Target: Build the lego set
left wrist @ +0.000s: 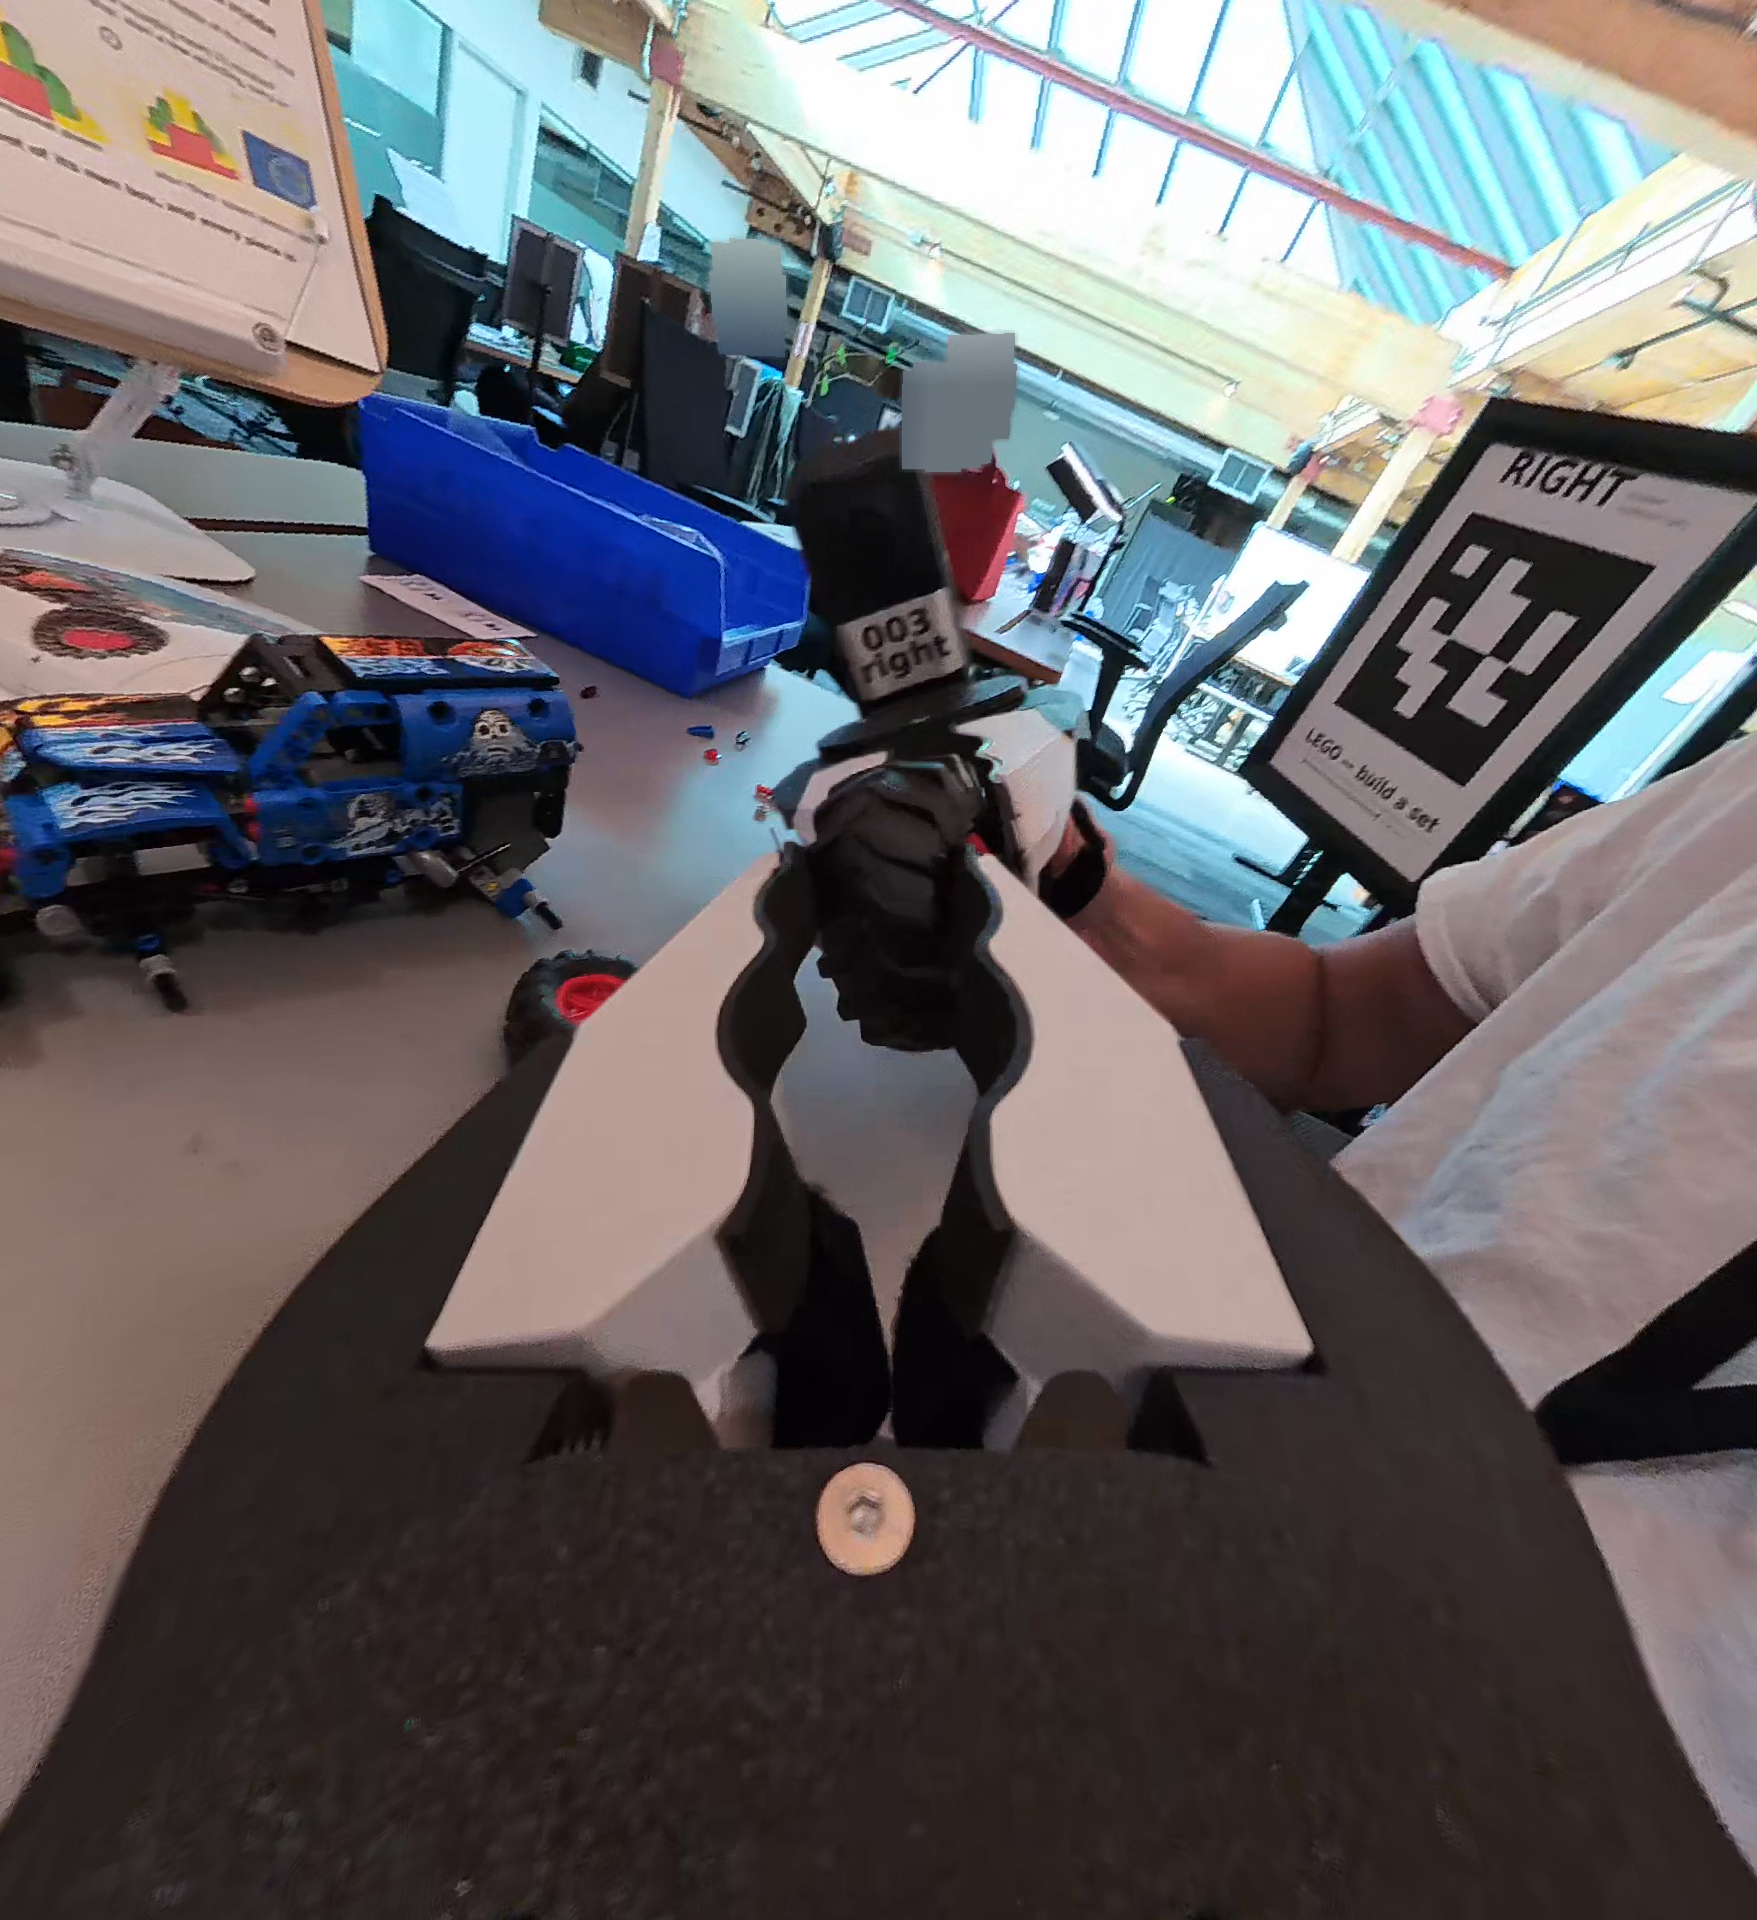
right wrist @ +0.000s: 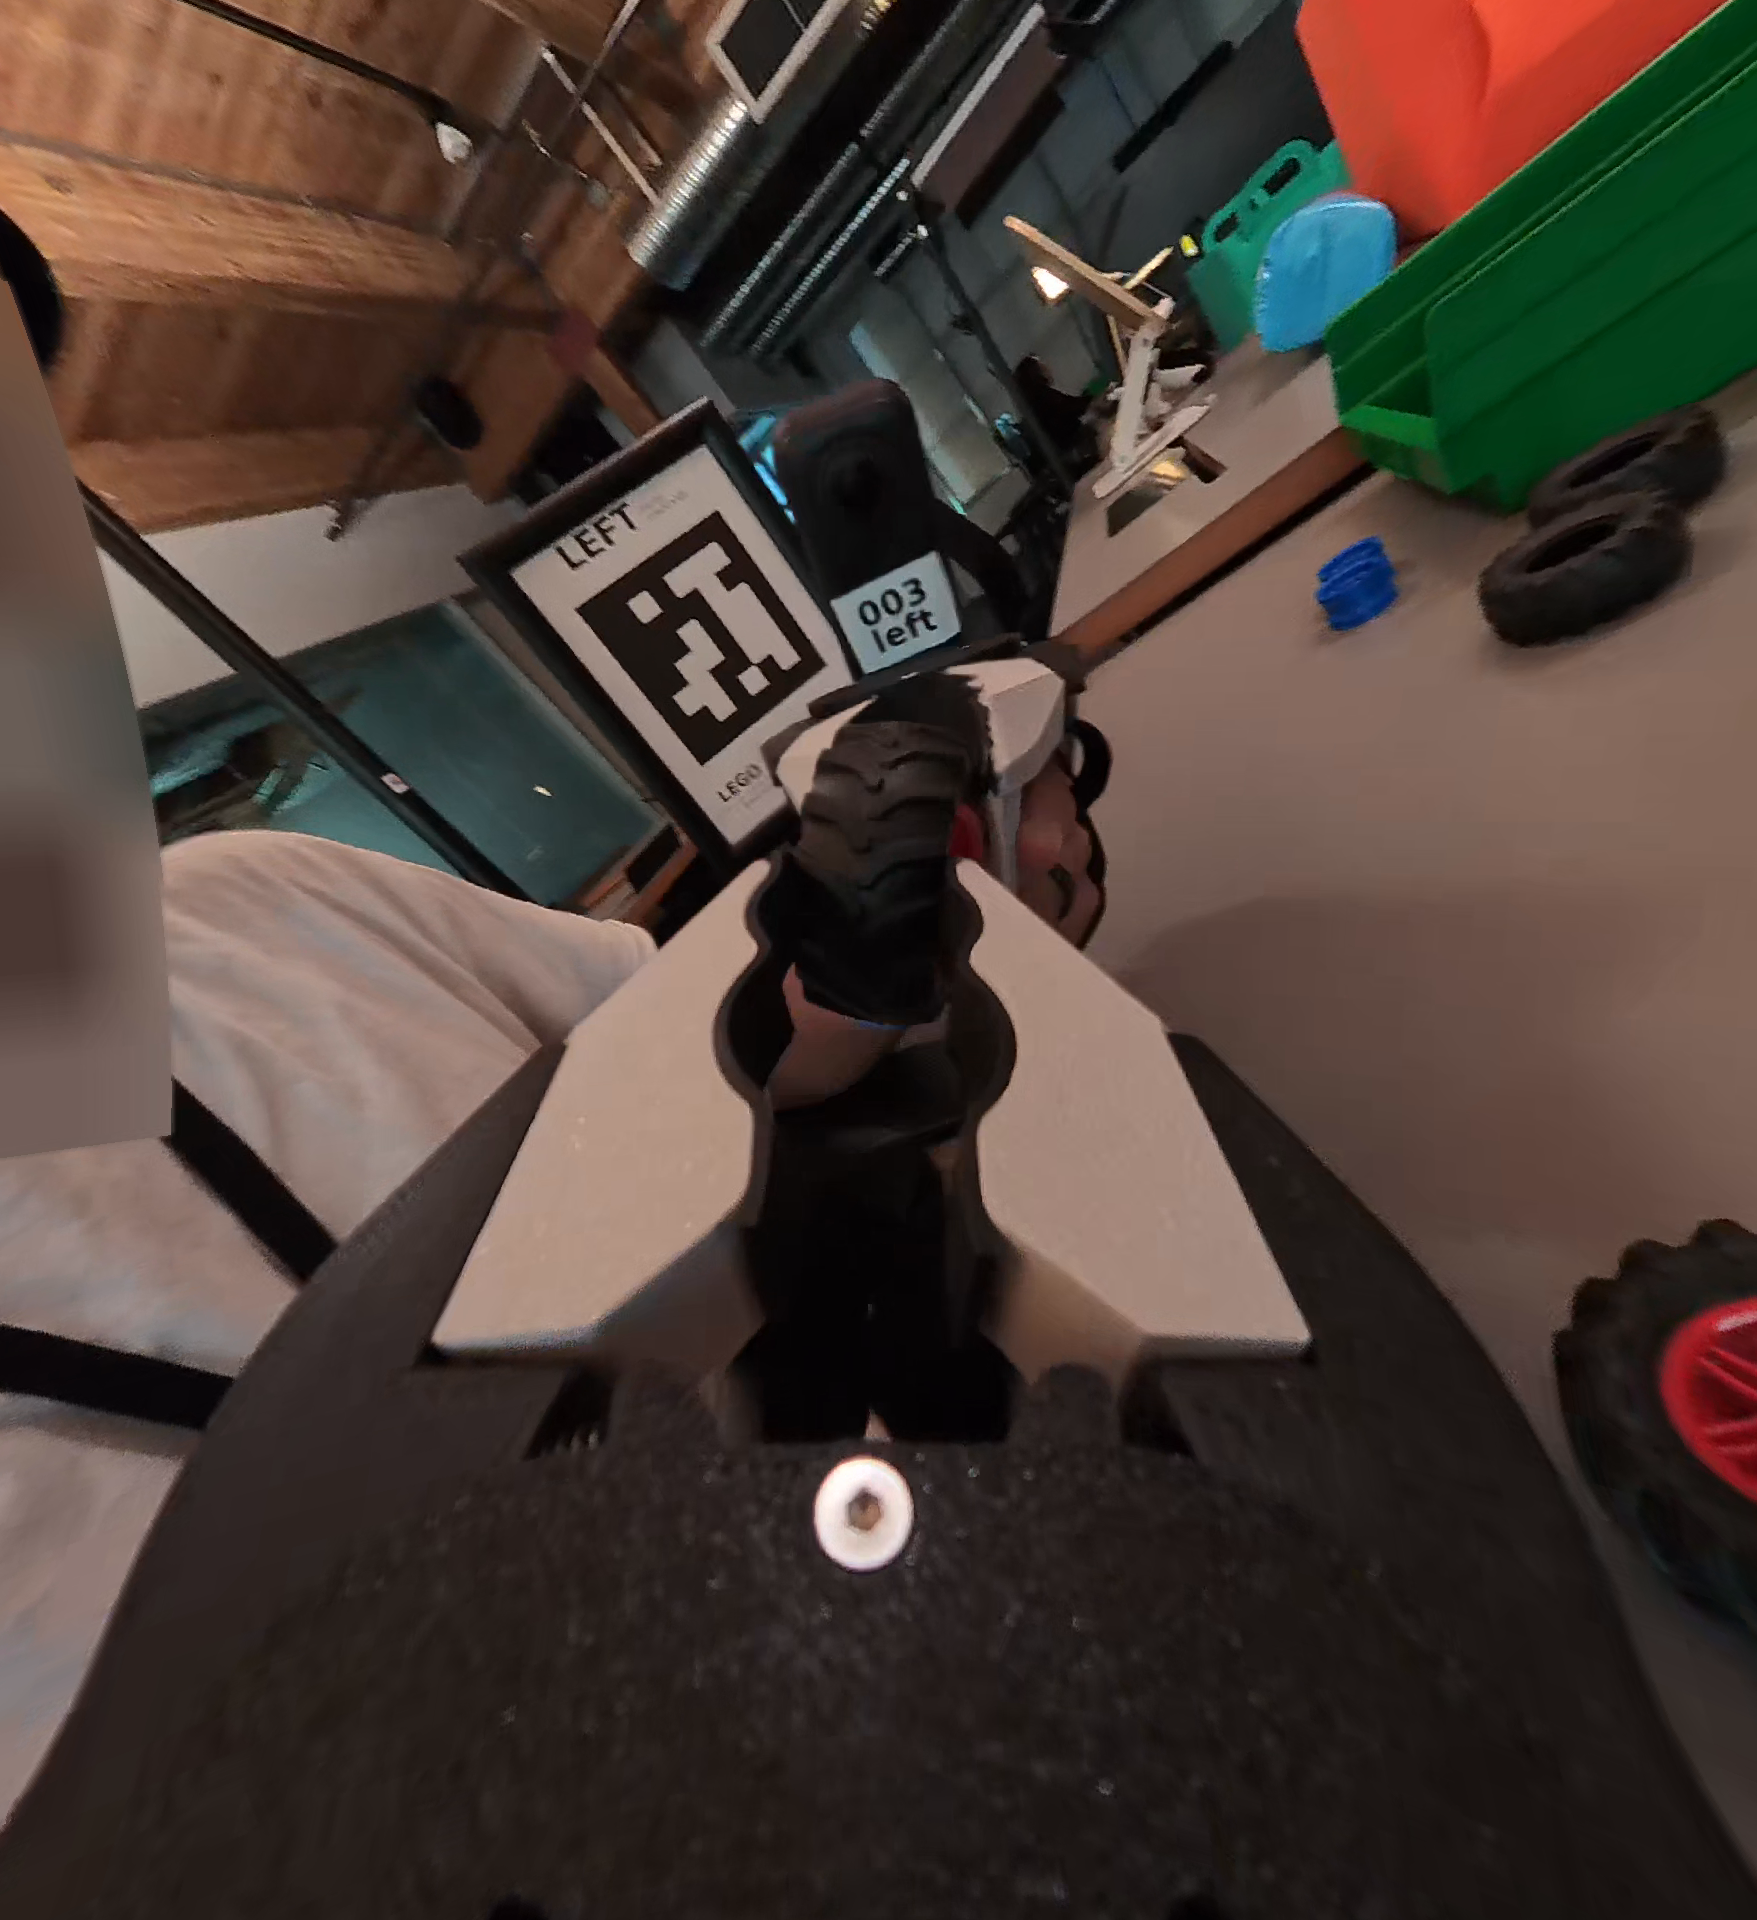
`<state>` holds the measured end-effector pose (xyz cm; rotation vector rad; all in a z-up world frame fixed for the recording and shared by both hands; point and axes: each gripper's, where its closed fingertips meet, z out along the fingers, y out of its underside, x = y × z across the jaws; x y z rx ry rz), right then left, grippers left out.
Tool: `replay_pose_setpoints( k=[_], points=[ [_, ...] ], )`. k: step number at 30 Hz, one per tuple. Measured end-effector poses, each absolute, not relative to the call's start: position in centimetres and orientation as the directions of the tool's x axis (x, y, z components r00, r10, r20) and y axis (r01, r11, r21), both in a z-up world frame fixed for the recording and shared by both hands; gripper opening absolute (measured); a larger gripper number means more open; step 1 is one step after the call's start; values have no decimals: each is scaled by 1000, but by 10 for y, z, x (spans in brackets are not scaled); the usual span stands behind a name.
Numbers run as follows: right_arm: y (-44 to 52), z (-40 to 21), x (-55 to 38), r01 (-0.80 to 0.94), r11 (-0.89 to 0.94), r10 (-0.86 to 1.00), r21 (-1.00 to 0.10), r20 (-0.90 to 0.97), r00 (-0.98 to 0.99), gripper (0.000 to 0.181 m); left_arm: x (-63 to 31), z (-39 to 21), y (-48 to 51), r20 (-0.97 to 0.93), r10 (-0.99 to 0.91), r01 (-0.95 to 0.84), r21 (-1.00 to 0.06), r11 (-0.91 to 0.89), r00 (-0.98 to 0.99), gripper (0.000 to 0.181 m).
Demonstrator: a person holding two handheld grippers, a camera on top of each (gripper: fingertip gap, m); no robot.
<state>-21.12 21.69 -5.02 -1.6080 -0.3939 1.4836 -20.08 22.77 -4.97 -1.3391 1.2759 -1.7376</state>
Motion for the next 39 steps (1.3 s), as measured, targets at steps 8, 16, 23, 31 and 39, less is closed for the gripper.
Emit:
replay_pose_setpoints(
  k=[8,16,23,31,39],
  points=[
    [229,-61,-206,-239,-426,744,-873,-488,456,33,-193,-60,235,467,-840,-129,-884,-449,-276,23],
    [243,-54,-188,-450,-447,682,-773,-620,388,27,-189,-69,241,461,-868,-138,-887,-441,-186,35],
    [243,-47,-195,-448,-311,709,-838,-519,478,27,-183,-61,234,518,-813,-91,-853,-513,-265,30],
    [246,-72,-191,269,-105,691,-957,125,712,39,-196,-88,233,335,-916,-344,-906,-247,-223,25],
    [242,-94,-198,513,-165,735,-842,242,634,26,-201,-104,233,13,-973,-490,-866,104,-230,25]
  ],
)
